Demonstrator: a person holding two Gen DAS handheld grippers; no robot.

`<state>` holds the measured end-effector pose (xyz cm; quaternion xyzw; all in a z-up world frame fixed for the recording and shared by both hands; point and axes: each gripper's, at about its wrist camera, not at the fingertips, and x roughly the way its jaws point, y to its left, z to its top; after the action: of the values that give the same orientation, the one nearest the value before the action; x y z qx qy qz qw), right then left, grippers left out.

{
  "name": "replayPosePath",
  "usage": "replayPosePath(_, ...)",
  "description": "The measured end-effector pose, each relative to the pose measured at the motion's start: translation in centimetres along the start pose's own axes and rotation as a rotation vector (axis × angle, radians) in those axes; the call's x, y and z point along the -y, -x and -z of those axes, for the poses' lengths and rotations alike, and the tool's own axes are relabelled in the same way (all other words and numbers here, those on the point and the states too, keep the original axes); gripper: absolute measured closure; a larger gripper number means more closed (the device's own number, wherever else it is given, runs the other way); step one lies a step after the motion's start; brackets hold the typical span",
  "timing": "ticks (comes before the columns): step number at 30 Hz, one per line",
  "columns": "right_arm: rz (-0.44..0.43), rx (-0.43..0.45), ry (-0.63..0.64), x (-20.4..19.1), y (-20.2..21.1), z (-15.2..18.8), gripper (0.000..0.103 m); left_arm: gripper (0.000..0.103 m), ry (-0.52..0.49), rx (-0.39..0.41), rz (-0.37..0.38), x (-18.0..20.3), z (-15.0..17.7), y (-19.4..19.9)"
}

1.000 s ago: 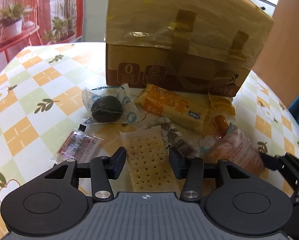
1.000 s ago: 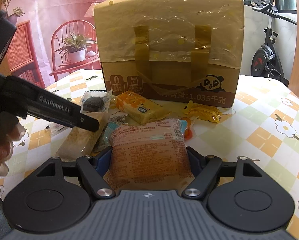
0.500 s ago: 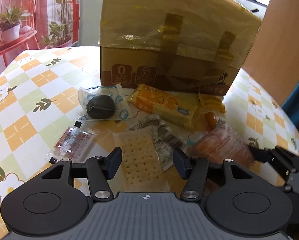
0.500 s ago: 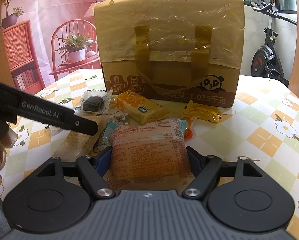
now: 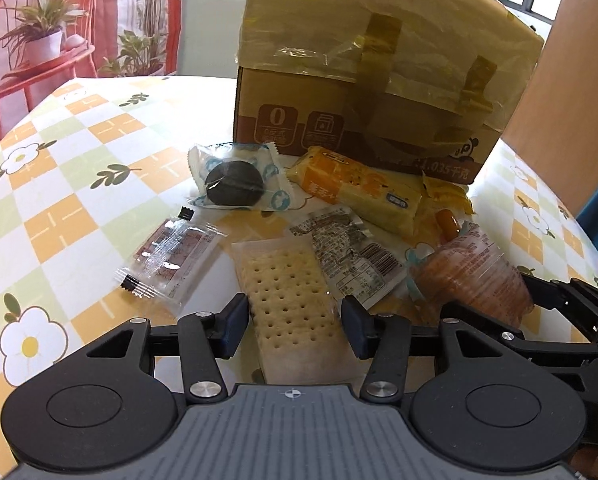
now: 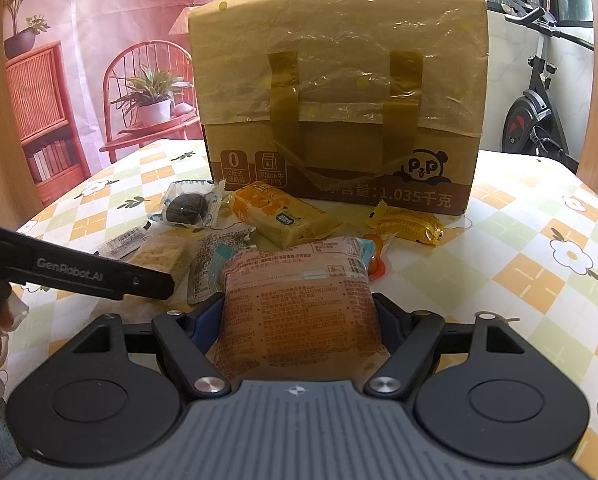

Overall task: Organize snacks
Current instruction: 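Grasp the cracker packet with the left gripper while the right holds the pastry bag, then carry the cracker packet and pastry bag over the box with both grippers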

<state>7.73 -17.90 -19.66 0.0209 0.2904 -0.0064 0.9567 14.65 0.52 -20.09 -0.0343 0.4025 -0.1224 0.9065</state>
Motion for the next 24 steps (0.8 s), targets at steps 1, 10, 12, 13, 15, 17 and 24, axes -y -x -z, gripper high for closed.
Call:
replayPosePath(1, 0.000, 0.000, 0.000, 0.0, 0.0, 0.0, 0.025, 0.049, 0.001, 0.001, 0.000, 0.0, 0.0, 0.0)
replayPosePath(10, 0.001, 0.001, 0.002, 0.0, 0.0, 0.0, 0.025, 0.050, 0.017, 0.017, 0.007, -0.2, 0.3, 0.1)
replayPosePath(12, -0.001, 0.004, -0.005, 0.1, 0.0, 0.0, 0.025, 0.050, 0.010, 0.032, -0.001, -0.1, 0.3, 0.5)
replayPosePath(13, -0.002, 0.007, -0.013, 0.2, 0.1, 0.0, 0.026, 0.050, 0.006, 0.043, -0.001, -0.1, 0.3, 0.7)
replayPosePath(15, -0.014, 0.017, -0.029, 0.4, 0.3, -0.1, 0.026, 0.050, 0.005, 0.076, 0.010, -0.1, 0.1, 1.4)
replayPosePath(17, -0.015, 0.041, -0.029, 0.3, 0.8, -0.3, 0.026, 0.050, 0.002, 0.112, 0.018, -0.1, -0.3, 2.1)
replayPosePath(24, -0.022, 0.147, 0.016, -0.1, 2.7, -2.7, 0.026, 0.050, -0.027, 0.224, 0.057, 0.1, -3.2, 5.1)
